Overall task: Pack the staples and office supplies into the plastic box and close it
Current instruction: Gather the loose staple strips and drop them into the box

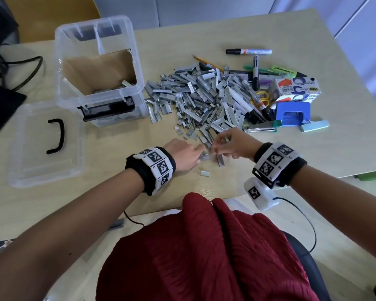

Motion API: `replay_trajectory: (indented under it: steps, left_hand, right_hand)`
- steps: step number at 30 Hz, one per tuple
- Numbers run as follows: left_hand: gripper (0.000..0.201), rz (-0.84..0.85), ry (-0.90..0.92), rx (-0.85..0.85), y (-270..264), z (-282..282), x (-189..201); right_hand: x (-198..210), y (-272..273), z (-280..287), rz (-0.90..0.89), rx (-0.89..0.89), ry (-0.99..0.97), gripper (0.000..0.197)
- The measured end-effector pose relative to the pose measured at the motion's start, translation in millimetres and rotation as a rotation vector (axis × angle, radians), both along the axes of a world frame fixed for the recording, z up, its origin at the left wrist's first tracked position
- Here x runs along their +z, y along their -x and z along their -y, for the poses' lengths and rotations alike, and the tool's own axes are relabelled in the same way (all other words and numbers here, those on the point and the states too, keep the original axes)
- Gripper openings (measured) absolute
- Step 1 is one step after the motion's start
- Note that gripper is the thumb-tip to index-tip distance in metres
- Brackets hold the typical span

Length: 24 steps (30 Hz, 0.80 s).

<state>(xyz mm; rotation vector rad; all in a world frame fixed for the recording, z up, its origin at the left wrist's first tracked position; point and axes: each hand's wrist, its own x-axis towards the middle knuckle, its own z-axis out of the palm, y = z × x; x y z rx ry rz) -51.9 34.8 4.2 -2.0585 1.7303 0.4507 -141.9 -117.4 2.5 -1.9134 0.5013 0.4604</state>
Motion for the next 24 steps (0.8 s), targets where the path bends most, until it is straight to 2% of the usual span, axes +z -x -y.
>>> replay_trajectory:
  steps: [4, 6, 8, 11, 13, 15, 17, 19, 21, 24]
  left_hand:
    - [0.038, -0.122, 0.054, 0.182, -4.8, -0.6, -4.8]
    - [0.031, -0.279, 0.111, 0.341, -10.8, -2.9, -5.8]
    - [0.02, -0.534, 0.212, 0.571, -18.4, -6.8, -2.4]
    - [0.033, -0.899, 0.487, 0.881, -33.4, -12.2, 10.5]
    - [0.039, -1.137, 0.638, 0.989, -43.7, -14.7, 26.7]
    - [0.036, -1.381, 0.799, 1.091, -56.5, -16.7, 47.0]
    - [0.035, -1.595, 0.955, 1.177, -71.2, -19.1, 70.2]
    - [0.035, -1.676, 1.147, 1.294, -90.5, -23.1, 88.9]
    - [0.035, -1.68, 1.303, 1.487, -112.3, -30.1, 100.9]
    - [0.036, -1.751, 1.43, 1.781, -142.0, -44.1, 105.3]
  right_hand:
    - [1.5, -3.5, 11.4, 0.008, -0.322, -0.541, 0.029]
    - [2.6, -6.7, 12.8, 0.027, -0.426, -0.746, 0.024]
    - [7.0, -12.9, 11.0, 0.05, -0.466, -0.862, 0.017]
    - [14.6, -27.0, 6.3, 0.058, -0.491, -0.951, 0.012]
    - [19.8, -38.2, 1.1, 0.07, -0.486, -1.016, 0.008]
    - [24.7, -49.1, -5.3, 0.092, -0.464, -1.056, 0.007]
    - [26.9, -58.7, -10.8, 0.098, -0.45, -1.051, 0.015]
    - [30.3, -67.0, -16.4, 0.094, -0.43, -1.032, 0.017]
    - [33.8, -73.9, -21.0, 0.091, -0.412, -1.017, 0.009]
    - [37.3, -80.4, -25.0, 0.087, -0.395, -1.023, 0.005]
